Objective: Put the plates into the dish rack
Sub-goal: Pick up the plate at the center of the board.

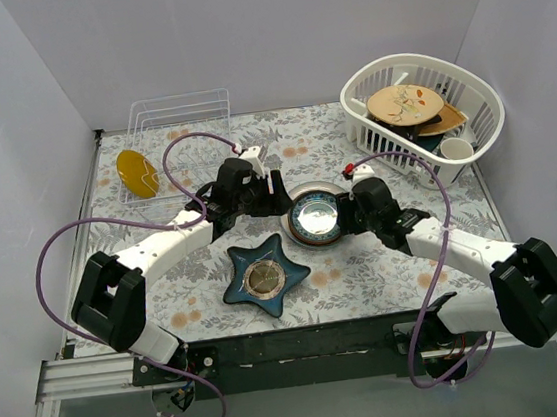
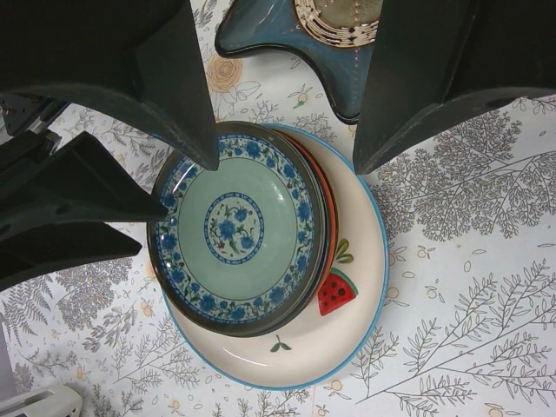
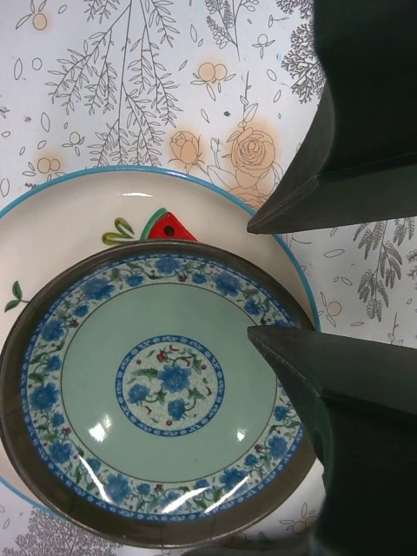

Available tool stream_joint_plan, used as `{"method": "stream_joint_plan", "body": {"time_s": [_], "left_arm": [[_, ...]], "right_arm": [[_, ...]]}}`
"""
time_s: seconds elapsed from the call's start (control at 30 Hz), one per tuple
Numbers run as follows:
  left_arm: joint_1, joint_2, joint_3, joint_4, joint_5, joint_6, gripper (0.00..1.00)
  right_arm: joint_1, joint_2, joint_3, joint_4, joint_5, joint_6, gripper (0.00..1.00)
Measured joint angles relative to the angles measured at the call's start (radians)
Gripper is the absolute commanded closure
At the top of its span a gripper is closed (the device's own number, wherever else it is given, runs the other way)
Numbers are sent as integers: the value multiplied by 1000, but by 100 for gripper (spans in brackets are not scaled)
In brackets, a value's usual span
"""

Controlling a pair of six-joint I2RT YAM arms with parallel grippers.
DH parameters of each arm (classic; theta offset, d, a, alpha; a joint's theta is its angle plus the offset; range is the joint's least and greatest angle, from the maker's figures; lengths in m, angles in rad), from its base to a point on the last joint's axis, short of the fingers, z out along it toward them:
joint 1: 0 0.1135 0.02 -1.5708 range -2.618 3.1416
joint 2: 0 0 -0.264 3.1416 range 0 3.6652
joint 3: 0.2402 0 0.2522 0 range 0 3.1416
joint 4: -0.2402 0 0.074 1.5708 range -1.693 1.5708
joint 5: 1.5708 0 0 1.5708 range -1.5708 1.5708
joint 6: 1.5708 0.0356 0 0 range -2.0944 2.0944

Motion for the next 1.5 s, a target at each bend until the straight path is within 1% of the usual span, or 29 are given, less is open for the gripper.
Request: {"method": "stream_joint_plan", "body": {"time_s": [0.17, 0.27, 0.3, 0.33, 0.4, 0.47, 0.5, 0.57, 0.6, 0.7, 1.07, 1.5], "left_arm": [[-2, -2, 0, -6, -3, 1, 38], [-2, -8, 0, -14, -8, 2, 38], [-2, -12, 0, -17, -10, 2, 38], [-2, -15, 0, -18, -11, 2, 38], [-2, -21, 0, -20, -14, 1, 38], [-2, -23, 0, -22, -16, 1, 38], [-2, -23, 0, -23, -17, 1, 38], [-2, -23, 0, -25, -19, 1, 38], [-2, -23, 0, -26, -21, 1, 38], [-2, -23, 0, -26, -22, 1, 38], [-2, -23, -24, -20, -21, -2, 38], [-2, -24, -43, 81, 43, -19, 37]], "right_arm": [[-35, 31, -6, 36, -24, 3, 54], [-56, 45, -6, 59, -42, 4, 63], [-61, 50, -6, 64, -50, 5, 67], [-66, 56, -6, 70, -55, 6, 69], [-73, 66, -6, 83, -71, 9, 73], [-77, 72, -6, 93, -81, 10, 74], [-79, 75, -6, 98, -86, 10, 78], [-84, 78, -6, 107, -93, 14, 83], [-85, 79, -6, 111, -97, 15, 89], [-95, 79, -6, 128, -105, 21, 98], [-99, 68, 0, 127, -108, 14, 99], [-104, -8, 84, 57, -105, -32, 99]]}}
